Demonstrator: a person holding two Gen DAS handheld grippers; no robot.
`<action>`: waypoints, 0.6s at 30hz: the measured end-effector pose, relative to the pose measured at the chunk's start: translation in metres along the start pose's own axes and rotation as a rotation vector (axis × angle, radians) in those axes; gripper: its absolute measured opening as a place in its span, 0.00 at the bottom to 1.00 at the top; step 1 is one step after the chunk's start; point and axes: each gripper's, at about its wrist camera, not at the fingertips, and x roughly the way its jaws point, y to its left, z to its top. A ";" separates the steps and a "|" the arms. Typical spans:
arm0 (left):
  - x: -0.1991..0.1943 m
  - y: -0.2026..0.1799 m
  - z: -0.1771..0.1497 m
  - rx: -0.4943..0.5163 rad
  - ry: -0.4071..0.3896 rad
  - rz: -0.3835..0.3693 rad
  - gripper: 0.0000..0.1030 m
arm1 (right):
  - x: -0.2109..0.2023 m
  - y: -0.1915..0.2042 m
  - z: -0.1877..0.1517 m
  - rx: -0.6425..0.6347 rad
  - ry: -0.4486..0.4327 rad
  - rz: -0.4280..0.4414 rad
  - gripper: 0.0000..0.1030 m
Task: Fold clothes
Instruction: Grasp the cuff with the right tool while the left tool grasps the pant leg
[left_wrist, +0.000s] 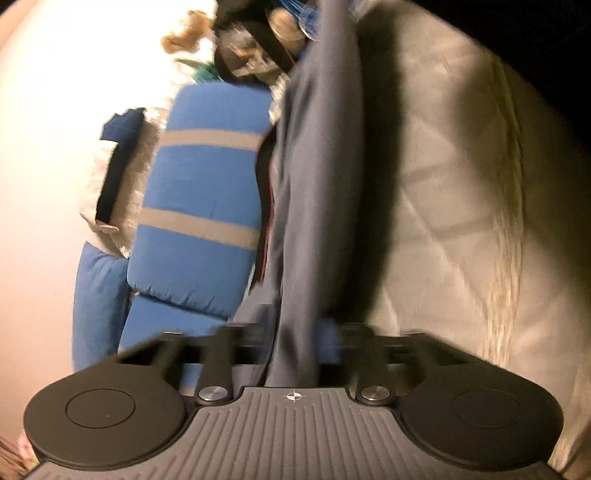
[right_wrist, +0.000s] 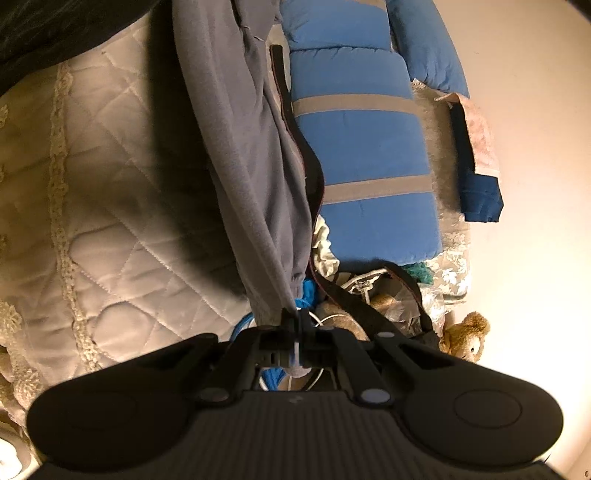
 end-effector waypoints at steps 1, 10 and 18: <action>-0.004 0.000 -0.002 0.010 0.004 -0.013 0.03 | 0.000 0.003 -0.001 0.002 0.004 0.004 0.05; -0.047 0.001 -0.003 0.034 -0.025 -0.149 0.02 | 0.010 0.025 -0.013 -0.008 0.047 0.062 0.01; -0.038 -0.007 -0.012 0.047 0.009 -0.189 0.03 | 0.019 0.037 -0.022 -0.007 0.098 0.110 0.01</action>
